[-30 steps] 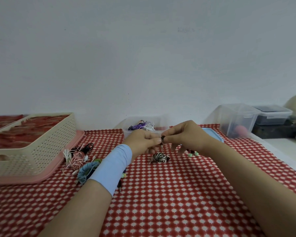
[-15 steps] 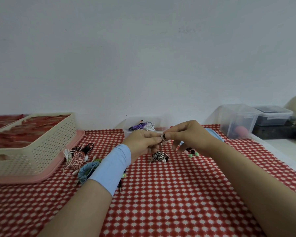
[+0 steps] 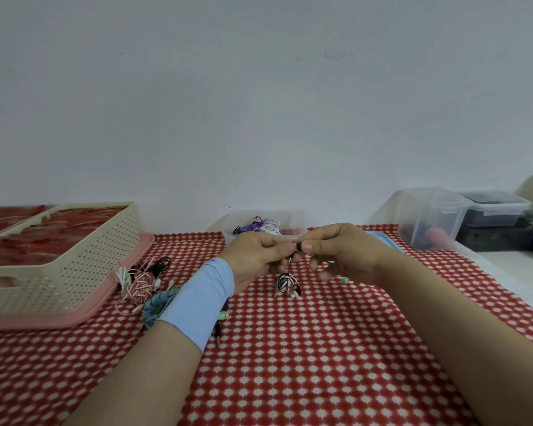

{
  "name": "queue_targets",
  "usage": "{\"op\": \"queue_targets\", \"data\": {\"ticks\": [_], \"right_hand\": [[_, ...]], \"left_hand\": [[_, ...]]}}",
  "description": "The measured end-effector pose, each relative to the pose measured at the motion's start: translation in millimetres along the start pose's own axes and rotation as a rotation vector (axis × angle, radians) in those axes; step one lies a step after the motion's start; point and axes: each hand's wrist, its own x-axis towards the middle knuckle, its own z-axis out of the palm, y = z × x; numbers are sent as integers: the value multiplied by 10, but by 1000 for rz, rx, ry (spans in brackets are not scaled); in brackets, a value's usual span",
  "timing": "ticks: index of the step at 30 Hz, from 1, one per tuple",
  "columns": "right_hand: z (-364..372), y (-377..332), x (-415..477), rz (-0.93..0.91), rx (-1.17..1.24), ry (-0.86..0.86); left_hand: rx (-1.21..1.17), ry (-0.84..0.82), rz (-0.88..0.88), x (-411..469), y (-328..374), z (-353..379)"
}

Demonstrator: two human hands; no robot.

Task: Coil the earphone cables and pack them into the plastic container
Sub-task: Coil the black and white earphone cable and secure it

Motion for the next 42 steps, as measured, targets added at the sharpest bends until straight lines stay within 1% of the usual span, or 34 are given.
{"op": "queue_targets", "data": {"ticks": [4,8,12,15,19,23,29,33,36,40,42], "right_hand": [[4,-20,-32,13,-51,1],[9,-33,-40,-1,-92,39],[2,-5,-37,-85,-104,63],[22,28,-22,-125,-82,48],[-1,35,-8,-83,-9,-7],[-22,37,-2,-50,-9,-20],[4,13,1,-90,-75,45],[35,-19,-13,-184,-135,101],[37,-38,-16,-200,-228,127],[41,-59,-4,-202,-396,194],[53,-75,4,-222,-440,227]], "left_hand": [[101,17,27,-1,2,31],[172,104,66,25,-24,69],[110,86,58,18,-29,89],[57,53,52,4,-17,75],[28,12,54,-11,19,78],[44,4,57,-14,18,82],[41,25,29,14,-3,37],[-81,41,-28,45,-12,32],[-131,46,-79,49,-8,19],[-116,36,-115,42,-4,2],[-110,21,-128,38,8,-9]]}}
